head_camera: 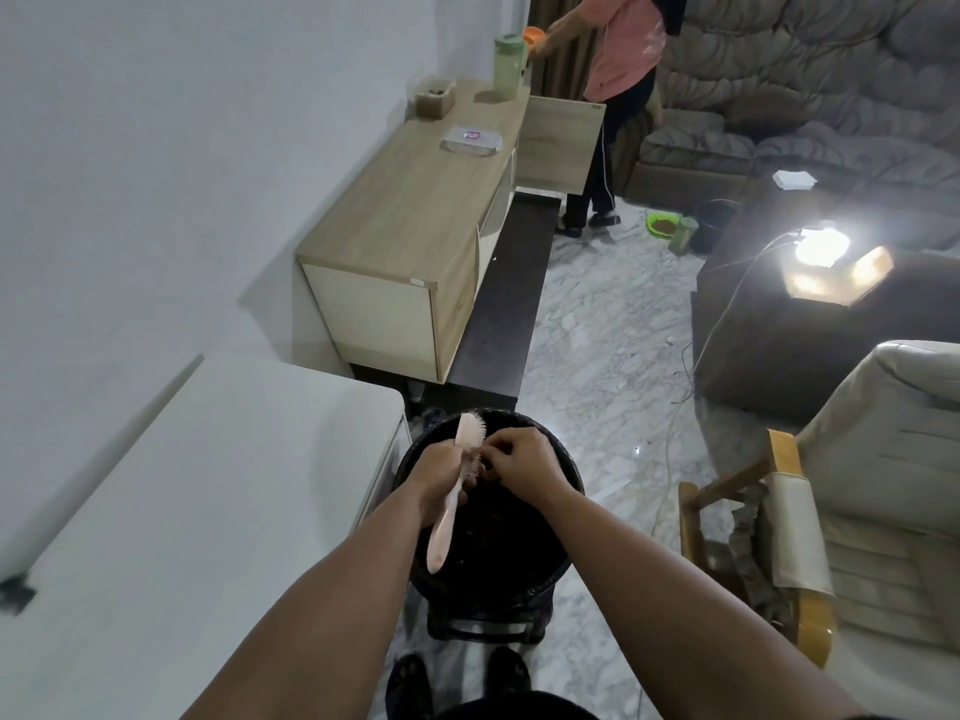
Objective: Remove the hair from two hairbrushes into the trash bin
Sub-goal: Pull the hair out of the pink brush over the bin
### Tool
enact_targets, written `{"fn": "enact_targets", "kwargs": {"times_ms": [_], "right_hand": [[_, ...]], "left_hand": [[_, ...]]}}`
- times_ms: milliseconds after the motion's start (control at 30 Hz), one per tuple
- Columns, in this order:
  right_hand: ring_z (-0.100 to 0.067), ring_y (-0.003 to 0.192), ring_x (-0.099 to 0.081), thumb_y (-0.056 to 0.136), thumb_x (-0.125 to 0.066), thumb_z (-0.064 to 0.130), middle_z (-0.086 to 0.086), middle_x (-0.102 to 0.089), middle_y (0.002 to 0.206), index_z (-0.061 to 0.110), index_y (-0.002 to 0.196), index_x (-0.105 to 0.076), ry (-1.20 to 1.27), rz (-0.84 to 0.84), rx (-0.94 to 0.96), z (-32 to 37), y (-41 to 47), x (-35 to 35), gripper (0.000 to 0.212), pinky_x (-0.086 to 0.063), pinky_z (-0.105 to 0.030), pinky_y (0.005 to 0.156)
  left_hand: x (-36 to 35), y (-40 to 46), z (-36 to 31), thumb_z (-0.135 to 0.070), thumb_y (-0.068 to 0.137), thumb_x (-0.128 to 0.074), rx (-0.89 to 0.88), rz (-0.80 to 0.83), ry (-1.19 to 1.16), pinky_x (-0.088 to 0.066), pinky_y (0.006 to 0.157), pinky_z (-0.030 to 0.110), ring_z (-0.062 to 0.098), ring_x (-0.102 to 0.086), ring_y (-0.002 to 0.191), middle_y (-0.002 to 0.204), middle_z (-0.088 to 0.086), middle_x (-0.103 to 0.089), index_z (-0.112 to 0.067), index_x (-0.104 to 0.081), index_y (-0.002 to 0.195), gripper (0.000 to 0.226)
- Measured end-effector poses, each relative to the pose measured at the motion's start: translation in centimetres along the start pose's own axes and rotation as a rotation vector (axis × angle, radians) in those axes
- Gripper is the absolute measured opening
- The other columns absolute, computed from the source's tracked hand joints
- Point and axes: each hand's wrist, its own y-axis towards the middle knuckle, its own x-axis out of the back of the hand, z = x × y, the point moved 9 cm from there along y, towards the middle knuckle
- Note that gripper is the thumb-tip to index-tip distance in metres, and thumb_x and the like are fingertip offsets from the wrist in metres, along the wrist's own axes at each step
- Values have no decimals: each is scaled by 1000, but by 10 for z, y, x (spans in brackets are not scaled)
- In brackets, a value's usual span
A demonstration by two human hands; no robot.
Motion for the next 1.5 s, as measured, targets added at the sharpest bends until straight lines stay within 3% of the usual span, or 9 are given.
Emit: {"fn": "enact_targets", "kwargs": {"times_ms": [100, 267, 467, 667, 833, 967, 1200, 1300, 1500], "right_hand": [[-17, 64, -77, 93, -64, 16, -1, -76, 66, 21, 80, -74, 59, -67, -218, -44, 1, 23, 18, -66, -46, 75], [-23, 68, -77, 93, -66, 19, -4, -74, 67, 17, 78, -73, 107, -1, -253, -53, -1, 28, 17, -66, -50, 75], [-7, 75, -73, 84, -82, 39, 6, -78, 79, 22, 89, -80, 170, 29, -4, 7, -6, -9, 18, -59, -28, 76], [-11, 71, -68, 86, -79, 24, 4, -74, 73, 18, 79, -77, 48, -50, -22, 4, -12, -5, 10, -49, -19, 66], [-18, 74, -71, 86, -68, 25, 2, -74, 73, 19, 79, -73, -1, -74, -167, -18, -9, 6, 11, -57, -32, 74], [-18, 71, -74, 90, -68, 26, -1, -77, 71, 20, 82, -76, -62, -29, -208, -21, -9, 16, 13, -60, -32, 73], [-30, 64, -76, 71, -54, 15, -12, -75, 65, 8, 73, -73, -5, -94, -515, -109, -4, 29, 20, -67, -44, 71], [-26, 54, -75, 77, -54, 5, -12, -74, 58, 1, 72, -74, -5, -138, -596, -127, -15, 45, 21, -67, -44, 65], [-27, 56, -75, 91, -60, 17, -12, -75, 63, 2, 77, -73, 23, -158, -601, -131, -14, 47, 25, -67, -43, 61]], "left_hand": [[25, -1, -3, -10, 103, -34, 6, -105, 5, -34, 45, 23, 16, -51, 55, 84, 13, -64, -8, -63, 105, 29], [30, -2, 6, -22, 109, -32, 98, -51, -105, -38, 42, 21, 16, -56, 61, 95, 16, -67, -3, -53, 126, 33], [-4, -15, 2, -15, 106, -36, 104, 68, -131, -34, 50, 24, 19, -60, 66, 78, 9, -65, -8, -69, 101, 34], [-7, -19, 6, -14, 103, -32, 101, 76, 42, -32, 39, 20, 13, -50, 49, 70, 7, -63, -8, -65, 91, 35], [-10, -12, 5, -35, 108, -44, 53, 69, 240, -33, 42, 20, 14, -48, 48, 81, 13, -70, -4, -70, 106, 40], [-8, -6, 4, -35, 110, -44, -14, 41, 383, -36, 49, 24, 14, -51, 51, 84, 12, -74, -2, -68, 117, 41], [22, -3, -2, -35, 111, -42, -52, -77, 301, -36, 40, 21, 12, -51, 50, 85, 13, -76, -9, -62, 117, 34], [46, 4, -6, -36, 111, -43, -41, -111, 234, -38, 40, 19, 12, -52, 50, 90, 15, -77, -9, -59, 127, 35], [51, 4, -6, -38, 109, -44, -5, -98, 127, -45, 44, 22, 14, -58, 58, 93, 15, -74, -8, -61, 127, 39]]}}
